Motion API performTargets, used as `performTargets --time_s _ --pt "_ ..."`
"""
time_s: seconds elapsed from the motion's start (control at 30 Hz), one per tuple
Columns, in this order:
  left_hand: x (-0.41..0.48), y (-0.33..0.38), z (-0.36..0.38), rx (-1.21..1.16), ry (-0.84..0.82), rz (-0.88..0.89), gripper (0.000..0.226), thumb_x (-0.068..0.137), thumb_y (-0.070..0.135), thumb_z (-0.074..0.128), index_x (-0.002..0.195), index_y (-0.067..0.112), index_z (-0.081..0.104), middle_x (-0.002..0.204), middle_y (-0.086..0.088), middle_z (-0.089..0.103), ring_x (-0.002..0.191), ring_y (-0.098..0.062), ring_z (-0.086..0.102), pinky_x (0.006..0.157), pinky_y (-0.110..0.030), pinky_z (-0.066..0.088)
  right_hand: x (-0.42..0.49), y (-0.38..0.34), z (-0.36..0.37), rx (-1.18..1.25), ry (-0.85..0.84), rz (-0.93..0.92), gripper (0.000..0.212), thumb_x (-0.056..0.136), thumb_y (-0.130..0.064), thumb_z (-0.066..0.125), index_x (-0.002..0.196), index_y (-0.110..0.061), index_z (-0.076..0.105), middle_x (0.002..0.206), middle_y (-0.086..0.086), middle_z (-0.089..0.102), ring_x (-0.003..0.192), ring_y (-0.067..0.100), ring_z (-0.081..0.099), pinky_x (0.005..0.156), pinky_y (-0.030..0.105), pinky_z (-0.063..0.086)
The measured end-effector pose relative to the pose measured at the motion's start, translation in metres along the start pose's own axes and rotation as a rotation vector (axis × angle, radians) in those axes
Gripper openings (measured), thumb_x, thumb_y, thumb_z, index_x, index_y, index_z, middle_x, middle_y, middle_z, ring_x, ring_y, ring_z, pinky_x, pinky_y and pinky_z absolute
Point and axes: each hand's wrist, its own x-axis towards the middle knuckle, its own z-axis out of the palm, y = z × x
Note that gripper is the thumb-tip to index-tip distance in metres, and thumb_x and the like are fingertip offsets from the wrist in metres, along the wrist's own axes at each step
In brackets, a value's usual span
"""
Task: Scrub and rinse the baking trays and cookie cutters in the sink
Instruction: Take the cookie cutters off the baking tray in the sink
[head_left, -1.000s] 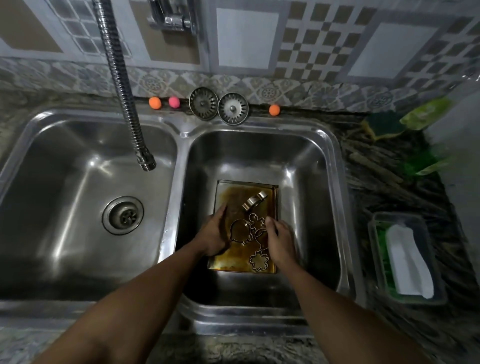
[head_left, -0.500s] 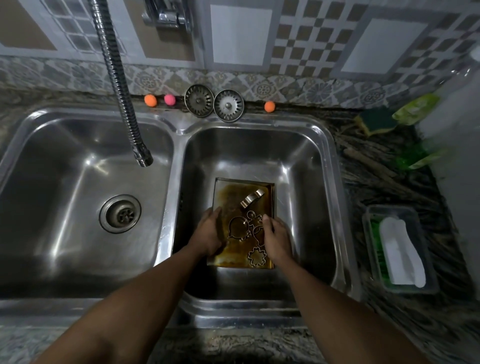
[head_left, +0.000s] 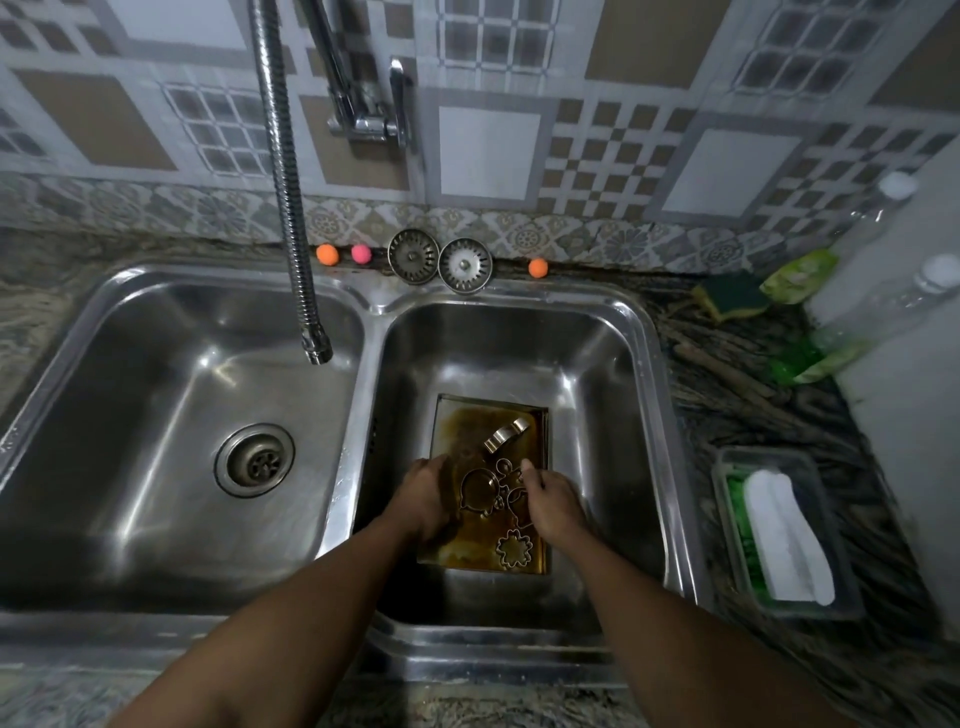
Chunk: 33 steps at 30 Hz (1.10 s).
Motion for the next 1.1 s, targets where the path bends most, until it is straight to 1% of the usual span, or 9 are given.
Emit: performTargets --time_s 0.07,0.13,0.27,0.37,0.43,0.63,0.8,1.0,1.1 --pt "-0.010 0.003 -0.005 -0.012 0.015 0.013 0.085 0.076 0.013 0.080 0.148 0.020 0.034 0.146 -0.008 0.037 0.130 -0.028 0.044 0.103 -0.034 0.043 -0.007 -0.004 -0.002 0.006 0.003 -0.023 0.046 0.100 -0.051 0.032 0.097 -0.016 0.063 0.092 0.002 0.062 0.081 0.014 0.058 0.064 0.024 0.043" --pt "-0.016 0.003 -0.008 -0.015 0.020 0.023 0.081 0.077 0.013 0.079 0.146 0.018 0.037 0.144 -0.009 0.042 0.128 -0.026 0.047 0.103 -0.032 0.043 -0.012 -0.007 -0.003 0.013 0.005 -0.058 0.045 0.101 -0.046 0.035 0.101 -0.013 0.065 0.090 0.008 0.065 0.084 0.020 0.062 0.076 0.032 0.050" --pt "-0.044 0.008 -0.022 0.033 0.085 0.075 0.083 0.079 0.018 0.079 0.149 0.016 0.034 0.148 -0.011 0.039 0.136 -0.027 0.040 0.109 -0.032 0.036 -0.035 -0.024 -0.009 0.011 0.031 -0.148 0.038 0.102 -0.034 0.042 0.125 -0.009 0.058 0.119 0.011 0.063 0.099 0.021 0.058 0.078 0.028 0.042" --pt "-0.064 0.010 -0.039 0.014 0.174 0.120 0.081 0.078 0.022 0.080 0.147 0.016 0.038 0.149 -0.009 0.041 0.136 -0.026 0.042 0.110 -0.032 0.036 -0.045 -0.038 -0.014 0.019 0.048 -0.209 0.039 0.102 -0.034 0.042 0.132 -0.012 0.053 0.122 0.008 0.061 0.098 0.016 0.055 0.085 0.030 0.045" --pt "-0.077 0.011 -0.051 0.009 0.238 0.157 0.078 0.078 0.022 0.080 0.145 0.013 0.041 0.146 -0.009 0.046 0.133 -0.025 0.045 0.109 -0.031 0.038 -0.050 -0.050 -0.016 0.040 0.076 -0.251 0.042 0.101 -0.035 0.043 0.136 -0.012 0.050 0.129 0.008 0.058 0.110 0.019 0.055 0.091 0.031 0.043" --pt "-0.106 0.010 -0.073 -0.111 0.336 0.207 0.072 0.078 0.021 0.079 0.141 0.015 0.045 0.138 -0.008 0.054 0.123 -0.023 0.054 0.104 -0.040 0.047 -0.072 -0.080 -0.014 0.028 0.139 -0.342 0.040 0.101 -0.033 0.044 0.134 -0.011 0.052 0.134 0.009 0.057 0.119 0.023 0.053 0.098 0.033 0.042" --pt "-0.116 0.004 -0.067 -0.108 0.328 0.248 0.068 0.079 0.023 0.078 0.140 0.019 0.047 0.137 -0.003 0.054 0.121 -0.020 0.055 0.103 -0.036 0.048 -0.082 -0.076 0.004 0.056 0.142 -0.316 0.043 0.100 -0.033 0.046 0.138 -0.013 0.048 0.140 0.009 0.051 0.126 0.024 0.049 0.105 0.038 0.041" --pt "-0.111 -0.006 -0.059 -0.059 0.275 0.280 0.065 0.082 0.023 0.075 0.141 0.019 0.047 0.139 -0.003 0.052 0.124 -0.019 0.052 0.100 -0.026 0.043 -0.087 -0.062 0.025 0.041 0.150 -0.267 0.044 0.100 -0.034 0.046 0.139 -0.014 0.049 0.139 0.007 0.052 0.124 0.023 0.051 0.104 0.037 0.043" --pt "-0.102 -0.013 -0.052 -0.055 0.206 0.286 0.065 0.081 0.022 0.076 0.140 0.020 0.048 0.139 -0.004 0.052 0.120 -0.021 0.055 0.101 -0.033 0.048 -0.088 -0.052 0.032 0.016 0.172 -0.208 0.041 0.100 -0.031 0.046 0.137 -0.014 0.050 0.126 0.007 0.059 0.092 0.011 0.059 0.076 0.025 0.049"
